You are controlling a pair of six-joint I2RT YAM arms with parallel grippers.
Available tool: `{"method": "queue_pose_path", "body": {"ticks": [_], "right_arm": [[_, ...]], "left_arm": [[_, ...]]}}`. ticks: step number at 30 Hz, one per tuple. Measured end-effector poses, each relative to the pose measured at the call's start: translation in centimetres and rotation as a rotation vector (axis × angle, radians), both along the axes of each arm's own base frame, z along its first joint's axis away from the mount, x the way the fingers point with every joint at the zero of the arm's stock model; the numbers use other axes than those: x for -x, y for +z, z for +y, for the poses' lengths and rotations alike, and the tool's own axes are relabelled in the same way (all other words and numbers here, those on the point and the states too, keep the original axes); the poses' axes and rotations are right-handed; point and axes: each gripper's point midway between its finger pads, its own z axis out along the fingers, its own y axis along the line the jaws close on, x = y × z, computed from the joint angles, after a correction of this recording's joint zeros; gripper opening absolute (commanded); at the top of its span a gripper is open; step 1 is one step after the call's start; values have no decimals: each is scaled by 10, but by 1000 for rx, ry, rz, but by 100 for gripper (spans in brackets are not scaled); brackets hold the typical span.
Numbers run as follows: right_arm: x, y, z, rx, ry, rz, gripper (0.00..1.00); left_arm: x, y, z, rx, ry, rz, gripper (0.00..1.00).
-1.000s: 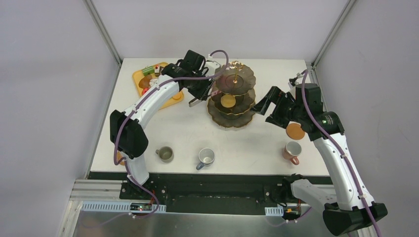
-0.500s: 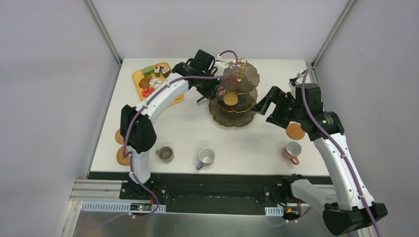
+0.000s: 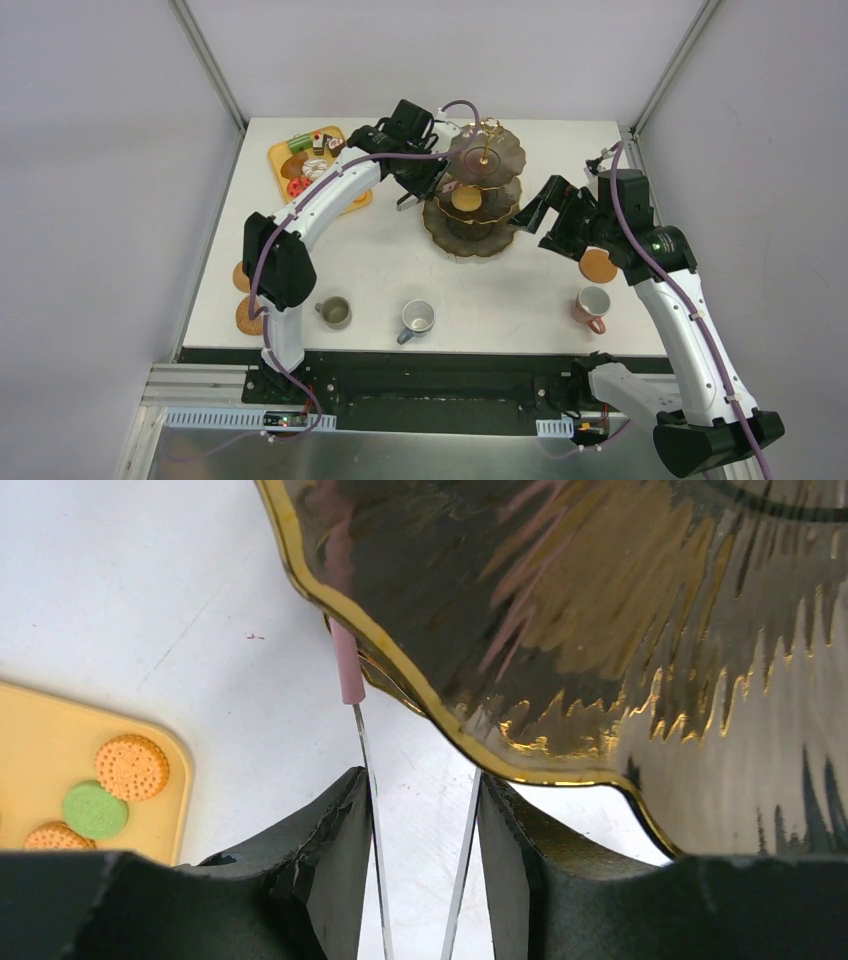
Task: Serve the afternoon tea
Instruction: Place the desert on the desert table.
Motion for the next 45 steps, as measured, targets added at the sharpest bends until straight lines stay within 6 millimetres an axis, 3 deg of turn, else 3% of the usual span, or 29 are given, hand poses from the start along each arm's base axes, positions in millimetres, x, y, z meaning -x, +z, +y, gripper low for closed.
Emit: {"method": "queue_pose_path", "body": {"ticks": [12,22,34,45], "right_arm": [[0,1,0,-1,0,-2,99],[1,1,0,-3,0,-5,99],[1,2,1,-7,4,-3,99],[2,1,1,-13,2,1,99]], "left_arm": [[-2,6,8,-18,29,-27,43],[13,41,27,-6,61,-102,42],[31,31,49,-19,112,-69,41],[51,62,64,15,133,-125,39]]}}
